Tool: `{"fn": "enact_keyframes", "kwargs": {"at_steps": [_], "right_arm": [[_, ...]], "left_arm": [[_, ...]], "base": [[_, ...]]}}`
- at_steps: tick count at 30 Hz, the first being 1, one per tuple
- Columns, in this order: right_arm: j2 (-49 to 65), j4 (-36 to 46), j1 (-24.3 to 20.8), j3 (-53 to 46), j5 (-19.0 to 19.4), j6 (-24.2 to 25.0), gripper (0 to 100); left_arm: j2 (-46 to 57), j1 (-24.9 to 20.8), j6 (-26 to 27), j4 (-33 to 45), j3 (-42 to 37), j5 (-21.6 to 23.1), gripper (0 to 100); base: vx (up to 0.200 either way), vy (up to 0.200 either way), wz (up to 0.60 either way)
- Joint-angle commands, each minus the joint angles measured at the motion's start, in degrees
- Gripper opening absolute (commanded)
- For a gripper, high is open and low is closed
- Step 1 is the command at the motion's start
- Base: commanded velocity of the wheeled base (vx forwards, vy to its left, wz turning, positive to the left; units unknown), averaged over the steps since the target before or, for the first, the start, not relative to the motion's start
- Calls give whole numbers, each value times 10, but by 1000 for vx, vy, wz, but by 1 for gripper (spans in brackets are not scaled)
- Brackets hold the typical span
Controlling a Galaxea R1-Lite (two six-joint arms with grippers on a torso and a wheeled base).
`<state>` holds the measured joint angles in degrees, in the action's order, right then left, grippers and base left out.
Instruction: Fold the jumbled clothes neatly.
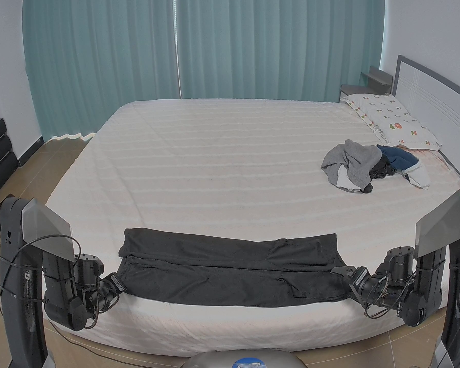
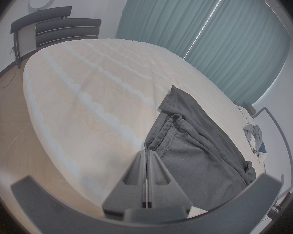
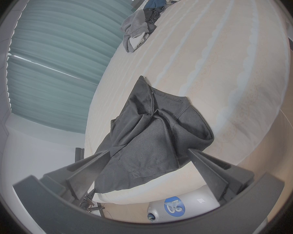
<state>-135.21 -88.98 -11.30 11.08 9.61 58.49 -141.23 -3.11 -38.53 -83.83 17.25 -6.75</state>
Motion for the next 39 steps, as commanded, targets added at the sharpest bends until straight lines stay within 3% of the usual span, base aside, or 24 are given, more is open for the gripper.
{"fn": "enact_keyframes", "kwargs": {"at_steps": [1,13,14,22,26,29,39], "right_arm": [[-1,-10,0,0,1,0,100],[-1,-10,0,0,1,-1,100],[-1,-10,0,0,1,0,100],[-1,-10,0,-1,1,-1,100],[-1,-10,0,-1,1,0,100],[-1,-10,0,-1,1,-1,100],[-2,-10,-6,-1,0,-2,100]], "left_arm": [[-7,2,1,0,-5,-3,0],[-7,3,0,-6,-16,-11,0],[-6,3,-1,-5,-19,-10,100],[39,17,-8,-6,-30,10,100],[90,41,-10,-5,-32,67,100],[106,51,-10,-5,-27,84,100],[115,53,19,17,38,86,100]], "base": [[0,0,0],[0,0,0],[0,0,0],[0,0,0],[0,0,0],[0,0,0],[0,0,0]]}}
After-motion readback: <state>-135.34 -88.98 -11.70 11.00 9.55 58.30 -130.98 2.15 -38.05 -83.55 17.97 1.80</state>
